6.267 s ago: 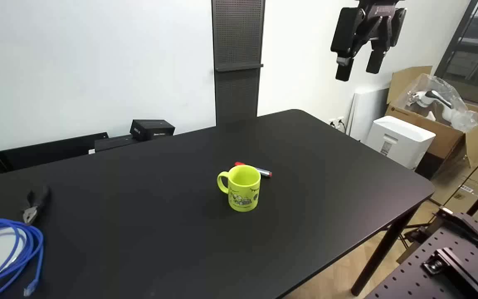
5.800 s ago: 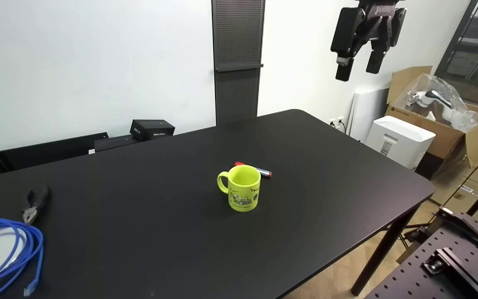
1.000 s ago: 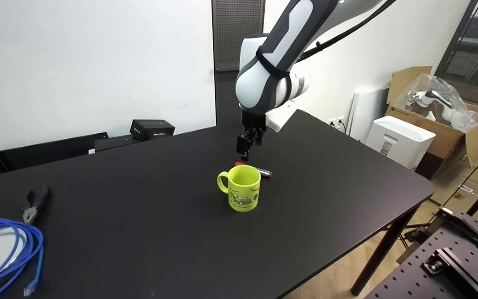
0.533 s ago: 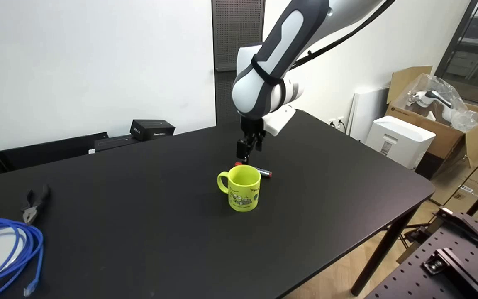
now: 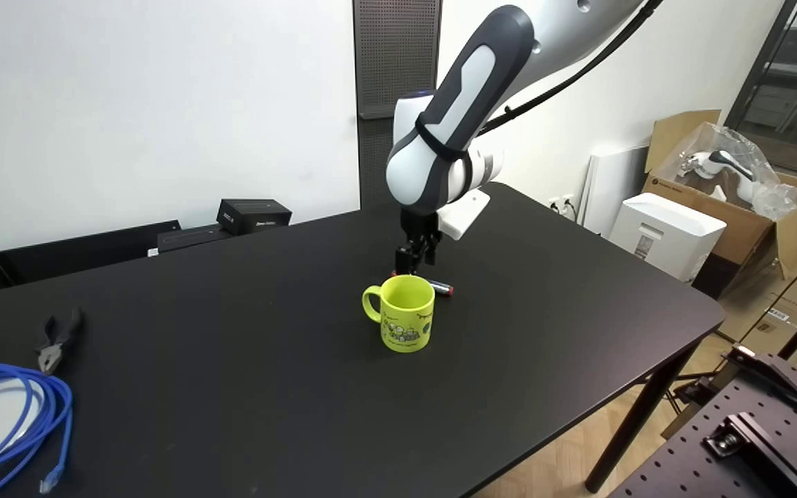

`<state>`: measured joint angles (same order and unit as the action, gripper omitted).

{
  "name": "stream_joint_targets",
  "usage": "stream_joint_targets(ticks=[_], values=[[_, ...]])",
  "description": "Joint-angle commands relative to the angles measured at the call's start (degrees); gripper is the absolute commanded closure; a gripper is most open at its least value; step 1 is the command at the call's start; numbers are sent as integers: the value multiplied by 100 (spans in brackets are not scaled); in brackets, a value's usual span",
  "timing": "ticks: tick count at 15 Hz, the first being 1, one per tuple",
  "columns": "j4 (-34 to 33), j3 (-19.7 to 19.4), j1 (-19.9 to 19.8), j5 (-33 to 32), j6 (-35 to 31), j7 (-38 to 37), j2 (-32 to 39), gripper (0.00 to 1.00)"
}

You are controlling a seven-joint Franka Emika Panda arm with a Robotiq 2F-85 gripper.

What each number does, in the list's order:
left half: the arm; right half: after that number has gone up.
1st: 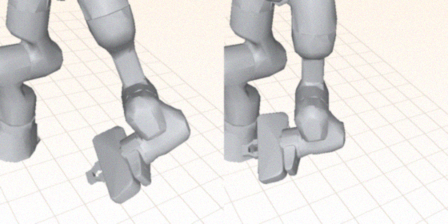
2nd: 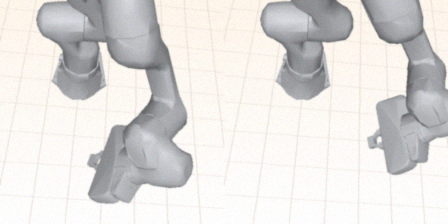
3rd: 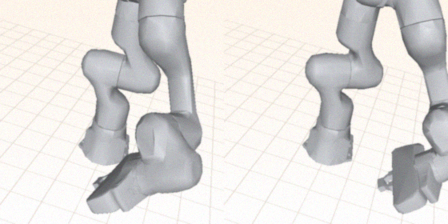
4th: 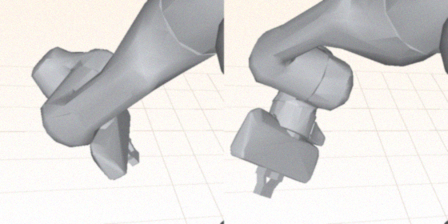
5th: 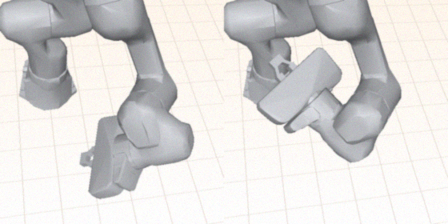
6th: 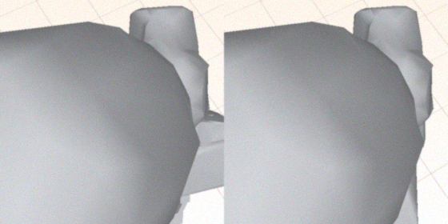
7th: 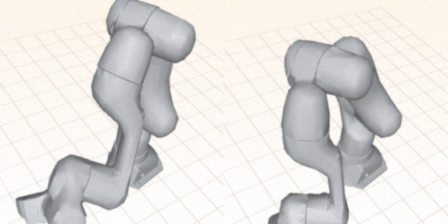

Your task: Put the marker in the cup then take it out and put it on the table

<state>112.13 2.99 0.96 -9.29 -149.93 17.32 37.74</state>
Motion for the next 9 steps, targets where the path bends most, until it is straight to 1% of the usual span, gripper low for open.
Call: stream_joint_targets(ticks=[1,3,4,5,7,8,9], values=[[55,-75,3,-173,-148,-37,31,40],[65,-89,-6,-221,-198,-27,51,55],[-158,-101,68,-203,143,-102,103,61],[-164,-98,70,-199,188,-101,93,69],[-179,-79,69,-189,292,-77,58,81],[-171,-70,64,-181,338,-65,34,89],[-156,-66,54,-174,376,-55,7,95]])
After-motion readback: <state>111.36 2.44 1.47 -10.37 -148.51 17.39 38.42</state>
